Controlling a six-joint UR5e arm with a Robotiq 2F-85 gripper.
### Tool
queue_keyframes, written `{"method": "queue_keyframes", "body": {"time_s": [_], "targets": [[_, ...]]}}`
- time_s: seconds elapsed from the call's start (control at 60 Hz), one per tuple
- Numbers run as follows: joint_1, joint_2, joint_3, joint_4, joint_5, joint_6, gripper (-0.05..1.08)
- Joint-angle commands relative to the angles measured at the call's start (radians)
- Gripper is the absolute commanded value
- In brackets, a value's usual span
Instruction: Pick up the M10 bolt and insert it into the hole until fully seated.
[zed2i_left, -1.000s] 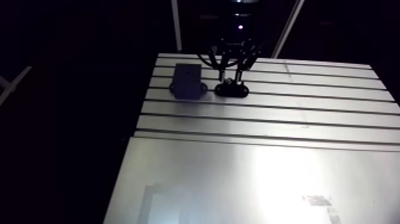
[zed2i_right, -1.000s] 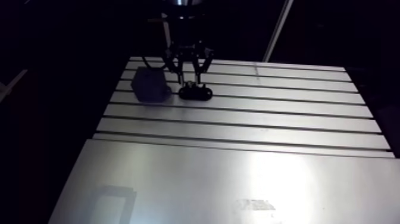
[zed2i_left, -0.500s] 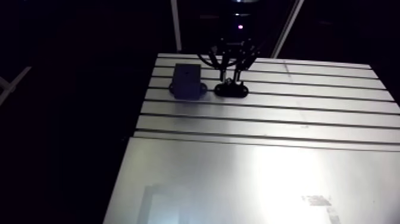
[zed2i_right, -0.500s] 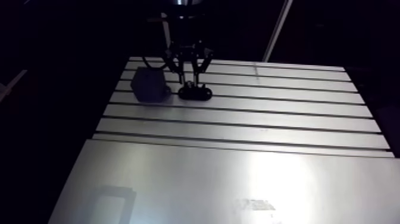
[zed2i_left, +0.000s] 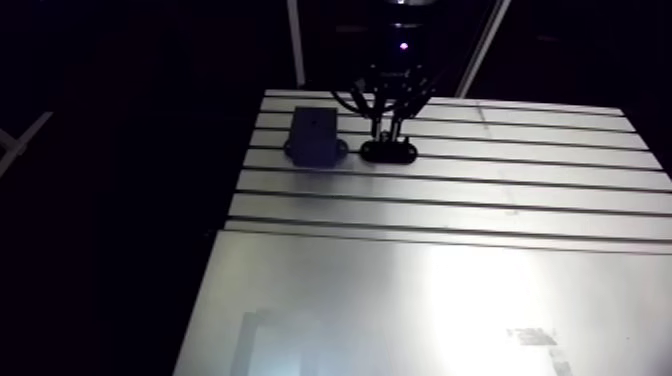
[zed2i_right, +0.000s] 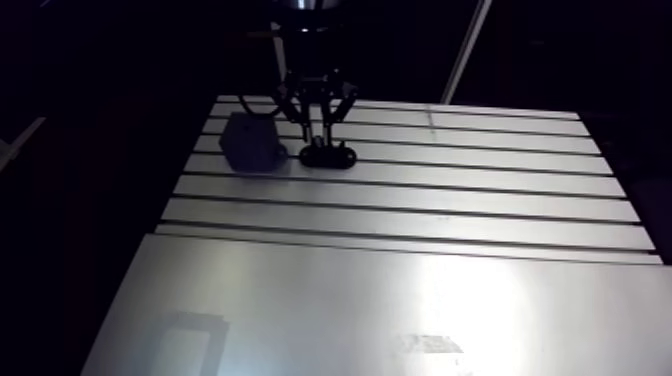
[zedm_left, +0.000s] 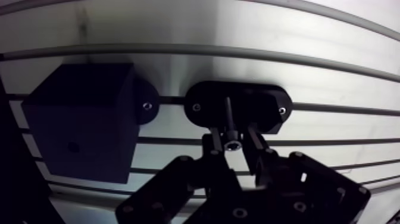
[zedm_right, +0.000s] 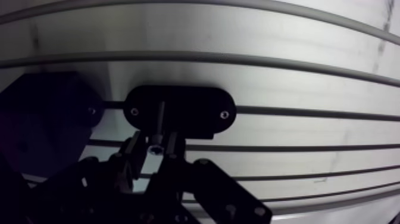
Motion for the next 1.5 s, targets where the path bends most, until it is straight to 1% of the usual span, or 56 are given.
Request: {"method": "queue_keyframes", "body": {"time_s": [0.017,0.567,0.783,0.85,1.033,1.117,1.217,1.367,1.467,1.5], "targets": [[0.001,0.000,0.000,0.003,0.000,0.000,0.67],[0.002,0.000,-0.001,0.005,0.000,0.000,0.76],[0.000,0.000,-0.001,0.005,0.000,-0.002,0.83],[0.005,0.000,-0.001,0.006,0.000,-0.003,0.88],[0.011,-0.001,-0.004,0.008,0.002,-0.017,0.93],[0.009,-0.007,-0.018,0.036,-0.004,-0.017,0.97],[0.008,-0.022,-0.028,0.071,-0.007,-0.017,0.99],[0.007,-0.041,-0.049,0.101,-0.006,-0.018,1.00],[0.008,-0.056,-0.071,0.146,-0.006,-0.018,1.00],[0.009,-0.064,-0.085,0.168,-0.003,-0.018,1.00]]}}
